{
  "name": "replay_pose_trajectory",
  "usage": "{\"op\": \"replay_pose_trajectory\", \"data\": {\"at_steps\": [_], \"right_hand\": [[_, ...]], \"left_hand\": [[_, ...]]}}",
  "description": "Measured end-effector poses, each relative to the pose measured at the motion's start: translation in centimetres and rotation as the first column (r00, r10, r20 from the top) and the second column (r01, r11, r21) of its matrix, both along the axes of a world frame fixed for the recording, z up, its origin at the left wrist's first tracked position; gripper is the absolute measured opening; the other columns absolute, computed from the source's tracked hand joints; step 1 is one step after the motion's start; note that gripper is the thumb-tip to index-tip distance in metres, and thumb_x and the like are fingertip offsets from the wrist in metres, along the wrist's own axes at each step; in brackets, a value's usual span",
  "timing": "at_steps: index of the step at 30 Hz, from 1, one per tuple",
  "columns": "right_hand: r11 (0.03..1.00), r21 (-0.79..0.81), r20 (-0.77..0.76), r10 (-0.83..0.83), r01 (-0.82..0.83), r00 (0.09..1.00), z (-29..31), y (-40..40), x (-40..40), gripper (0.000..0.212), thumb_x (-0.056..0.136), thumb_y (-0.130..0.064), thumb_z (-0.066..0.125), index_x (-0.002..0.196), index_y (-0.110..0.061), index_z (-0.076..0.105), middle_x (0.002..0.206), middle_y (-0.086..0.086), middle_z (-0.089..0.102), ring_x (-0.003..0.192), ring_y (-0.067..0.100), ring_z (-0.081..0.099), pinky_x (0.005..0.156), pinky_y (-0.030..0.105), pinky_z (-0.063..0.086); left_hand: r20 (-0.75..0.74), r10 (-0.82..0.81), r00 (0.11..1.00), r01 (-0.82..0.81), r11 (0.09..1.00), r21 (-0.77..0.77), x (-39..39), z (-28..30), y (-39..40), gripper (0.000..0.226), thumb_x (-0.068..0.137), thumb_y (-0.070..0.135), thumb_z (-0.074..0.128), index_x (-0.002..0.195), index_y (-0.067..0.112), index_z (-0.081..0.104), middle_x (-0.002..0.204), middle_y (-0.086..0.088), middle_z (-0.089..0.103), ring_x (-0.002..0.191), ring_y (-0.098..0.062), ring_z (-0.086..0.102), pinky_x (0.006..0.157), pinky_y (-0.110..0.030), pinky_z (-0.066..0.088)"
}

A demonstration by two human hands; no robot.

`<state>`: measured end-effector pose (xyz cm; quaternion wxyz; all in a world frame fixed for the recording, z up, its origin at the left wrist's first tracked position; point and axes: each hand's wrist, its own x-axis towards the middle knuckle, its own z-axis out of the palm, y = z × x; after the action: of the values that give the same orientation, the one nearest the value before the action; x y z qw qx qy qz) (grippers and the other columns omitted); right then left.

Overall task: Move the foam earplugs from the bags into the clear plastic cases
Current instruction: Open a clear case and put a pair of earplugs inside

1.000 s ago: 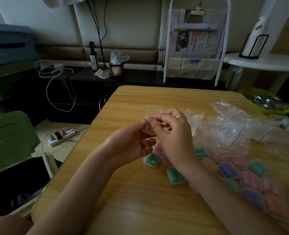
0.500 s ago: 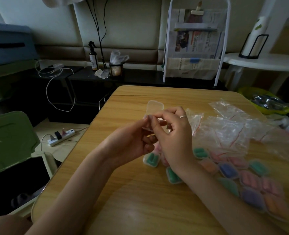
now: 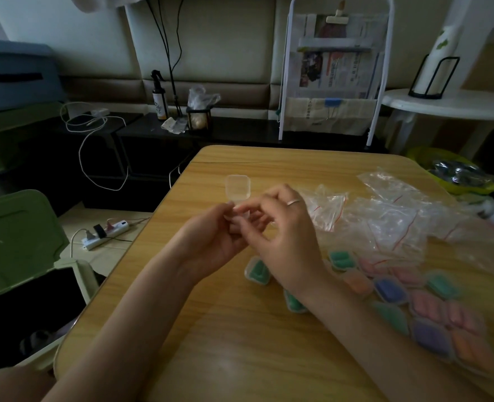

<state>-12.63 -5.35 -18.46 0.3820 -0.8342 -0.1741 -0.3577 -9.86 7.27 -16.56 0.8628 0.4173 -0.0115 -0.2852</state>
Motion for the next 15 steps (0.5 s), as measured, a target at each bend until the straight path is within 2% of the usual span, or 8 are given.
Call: {"op": "replay_pose_trajectory", "data": {"at_steps": [3, 5, 8, 10, 15], "right_hand": [[0.978, -0.202, 0.041, -0.038, 0.046, 0.998, -0.58, 0.16, 0.24, 0.017, 0.077, -0.023, 0.073, 0.094, -0.018, 0.072, 0.093, -0.003, 0.056, 0.091, 0.017, 0.050, 0.076, 0.036, 0.046], [0.960, -0.272, 0.044, -0.063, 0.072, 0.997, -0.79, 0.14, 0.37, 0.020, 0.077, -0.022, 0.073, 0.096, -0.018, 0.071, 0.094, -0.003, 0.056, 0.091, 0.018, 0.050, 0.076, 0.039, 0.045], [0.943, -0.319, 0.084, -0.068, 0.092, 0.994, -0.84, 0.03, 0.43, 0.019, 0.076, -0.022, 0.074, 0.094, -0.018, 0.070, 0.094, -0.004, 0.057, 0.090, 0.019, 0.051, 0.075, 0.038, 0.045], [0.955, -0.288, 0.083, -0.043, 0.065, 0.996, -0.67, 0.08, 0.40, 0.016, 0.079, -0.023, 0.072, 0.093, -0.017, 0.070, 0.093, -0.004, 0.057, 0.090, 0.017, 0.051, 0.076, 0.036, 0.045], [0.999, 0.034, 0.045, 0.036, -0.038, 0.998, 0.11, -0.39, 0.01, 0.010, 0.089, -0.013, 0.062, 0.097, -0.009, 0.067, 0.093, -0.001, 0.060, 0.083, 0.007, 0.057, 0.073, 0.018, 0.049]], "left_hand": [[-0.002, -0.004, 1.000, 0.004, 1.000, 0.020, -0.30, 0.33, -0.27, 0.036, 0.101, 0.016, 0.027, 0.100, -0.006, 0.056, 0.076, -0.014, 0.067, 0.066, -0.017, 0.067, 0.056, -0.023, 0.055], [-0.001, 0.027, 1.000, -0.027, 0.999, 0.037, -0.33, 0.44, -0.28, 0.035, 0.100, 0.015, 0.028, 0.090, -0.003, 0.057, 0.069, -0.011, 0.064, 0.062, -0.014, 0.061, 0.052, -0.020, 0.053], [0.000, 0.044, 0.999, -0.044, 0.998, 0.055, -0.28, 0.46, -0.35, 0.034, 0.100, 0.015, 0.026, 0.087, 0.000, 0.054, 0.062, -0.008, 0.062, 0.052, -0.011, 0.059, 0.046, -0.016, 0.048], [0.011, 0.040, 0.999, -0.041, 0.997, 0.063, -0.18, 0.37, -0.24, 0.035, 0.101, 0.015, 0.024, 0.091, -0.002, 0.053, 0.062, -0.009, 0.065, 0.051, -0.012, 0.063, 0.048, -0.018, 0.050], [0.039, 0.015, 0.999, -0.019, 0.994, 0.104, 0.22, -0.29, 0.04, 0.033, 0.099, 0.008, 0.029, 0.110, -0.010, 0.053, 0.088, -0.020, 0.071, 0.080, -0.023, 0.072, 0.063, -0.027, 0.057]]}}
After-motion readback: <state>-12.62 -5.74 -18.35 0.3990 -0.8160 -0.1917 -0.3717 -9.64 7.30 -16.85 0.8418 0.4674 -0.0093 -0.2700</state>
